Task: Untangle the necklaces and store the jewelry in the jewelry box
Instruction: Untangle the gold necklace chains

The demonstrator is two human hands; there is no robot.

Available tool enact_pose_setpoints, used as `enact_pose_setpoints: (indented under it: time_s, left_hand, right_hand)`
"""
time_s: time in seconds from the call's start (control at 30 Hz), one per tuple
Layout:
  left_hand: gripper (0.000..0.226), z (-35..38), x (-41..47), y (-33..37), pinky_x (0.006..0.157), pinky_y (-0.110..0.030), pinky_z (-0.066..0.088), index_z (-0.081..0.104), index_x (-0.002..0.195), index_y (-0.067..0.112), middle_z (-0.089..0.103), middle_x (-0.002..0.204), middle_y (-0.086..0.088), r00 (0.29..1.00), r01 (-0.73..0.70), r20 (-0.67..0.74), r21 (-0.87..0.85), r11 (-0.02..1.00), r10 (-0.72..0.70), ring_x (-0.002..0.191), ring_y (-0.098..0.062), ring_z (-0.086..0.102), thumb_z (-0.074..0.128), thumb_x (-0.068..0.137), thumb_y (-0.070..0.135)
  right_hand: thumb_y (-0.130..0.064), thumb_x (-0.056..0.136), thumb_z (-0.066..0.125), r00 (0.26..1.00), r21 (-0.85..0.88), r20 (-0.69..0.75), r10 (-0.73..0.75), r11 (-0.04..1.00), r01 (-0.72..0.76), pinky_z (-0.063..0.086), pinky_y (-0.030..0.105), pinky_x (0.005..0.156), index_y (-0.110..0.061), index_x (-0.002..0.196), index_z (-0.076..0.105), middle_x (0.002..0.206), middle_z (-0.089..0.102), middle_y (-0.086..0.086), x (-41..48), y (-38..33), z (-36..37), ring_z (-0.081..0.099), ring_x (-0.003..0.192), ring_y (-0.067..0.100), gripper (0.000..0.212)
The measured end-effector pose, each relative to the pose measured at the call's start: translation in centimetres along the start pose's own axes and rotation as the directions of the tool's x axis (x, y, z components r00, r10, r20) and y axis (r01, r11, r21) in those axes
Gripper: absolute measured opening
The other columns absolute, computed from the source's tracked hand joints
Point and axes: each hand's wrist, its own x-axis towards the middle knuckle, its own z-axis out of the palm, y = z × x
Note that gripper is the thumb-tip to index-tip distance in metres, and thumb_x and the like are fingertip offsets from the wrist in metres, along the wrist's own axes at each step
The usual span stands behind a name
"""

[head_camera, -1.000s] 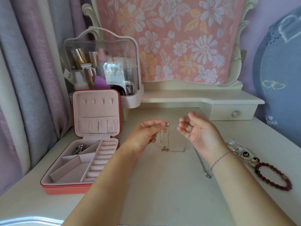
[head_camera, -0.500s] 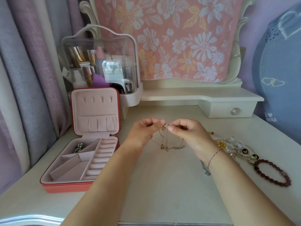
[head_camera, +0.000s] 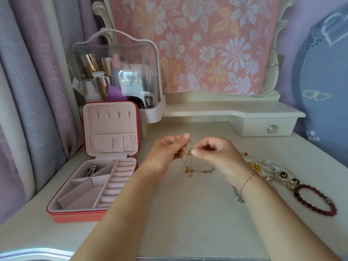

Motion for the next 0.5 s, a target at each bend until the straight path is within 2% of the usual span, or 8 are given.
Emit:
enact_pose_setpoints:
  time_s: [0.1, 0.2, 0.3, 0.4, 0.5]
  left_hand:
    - [0.024, 0.07, -0.17, 0.16, 0.059, -0.017, 0.041, 0.067, 0.07, 0.015, 0.046, 0.058, 0.002, 1.0, -0.001, 0.014, 0.024, 1.0, 0.0, 0.054, -0.01, 0.041, 0.065, 0.077, 0.038]
    - [0.024, 0.01, -0.25, 0.29, 0.06, -0.017, 0.04, 0.069, 0.069, 0.018, 0.042, 0.057, 0.004, 1.0, 0.006, 0.029, 0.024, 1.0, -0.007, 0.054, -0.011, 0.038, 0.066, 0.073, 0.041]
    - [0.025, -0.07, -0.2, 0.32, 0.062, -0.02, 0.041, 0.065, 0.069, 0.017, 0.044, 0.058, 0.004, 0.999, 0.018, 0.031, 0.002, 1.0, -0.018, 0.054, -0.011, 0.04, 0.062, 0.08, 0.039]
    - [0.03, -0.08, 0.0, 0.24, 0.061, -0.025, 0.04, 0.057, 0.067, 0.014, 0.05, 0.062, 0.001, 0.999, 0.034, 0.039, -0.047, 0.998, -0.032, 0.057, -0.012, 0.044, 0.055, 0.094, 0.027]
    - [0.031, 0.0, -0.01, 0.29, 0.051, -0.021, 0.031, 0.051, 0.068, 0.015, 0.049, 0.062, 0.001, 0.995, 0.083, 0.055, -0.056, 0.995, -0.08, 0.054, -0.011, 0.038, 0.051, 0.098, 0.022]
  right_hand:
    - [-0.009, 0.08, 0.074, 1.0, 0.001, 0.014, -0.003, 1.0, 0.003, 0.038, 0.006, 0.054, -0.011, 0.08, 0.069, 0.057, 0.061, -0.015, 0.0, -0.01, -0.01, 0.051, 0.053, -0.004, 0.005]
    - [-0.01, 0.084, 0.071, 1.0, -0.02, 0.023, 0.014, 1.0, -0.014, 0.038, 0.009, 0.054, -0.014, 0.083, 0.071, 0.054, 0.059, -0.016, 0.08, 0.12, 0.06, 0.047, 0.05, -0.002, 0.004]
    - [-0.011, 0.085, 0.07, 0.999, -0.021, 0.015, 0.03, 0.999, -0.03, 0.039, 0.012, 0.055, -0.018, 0.084, 0.071, 0.055, 0.059, -0.016, 0.16, 0.24, 0.12, 0.045, 0.05, -0.001, 0.007]
    - [-0.01, 0.083, 0.072, 0.999, -0.003, -0.015, 0.038, 0.999, -0.038, 0.038, 0.013, 0.054, -0.016, 0.082, 0.071, 0.055, 0.059, -0.014, 0.25, 0.22, 0.04, 0.045, 0.049, -0.001, 0.006]
    - [-0.01, 0.081, 0.073, 0.998, 0.006, -0.053, 0.04, 0.999, -0.04, 0.038, 0.015, 0.054, -0.014, 0.08, 0.069, 0.057, 0.058, -0.011, 0.38, 0.28, -0.01, 0.044, 0.05, 0.002, 0.006]
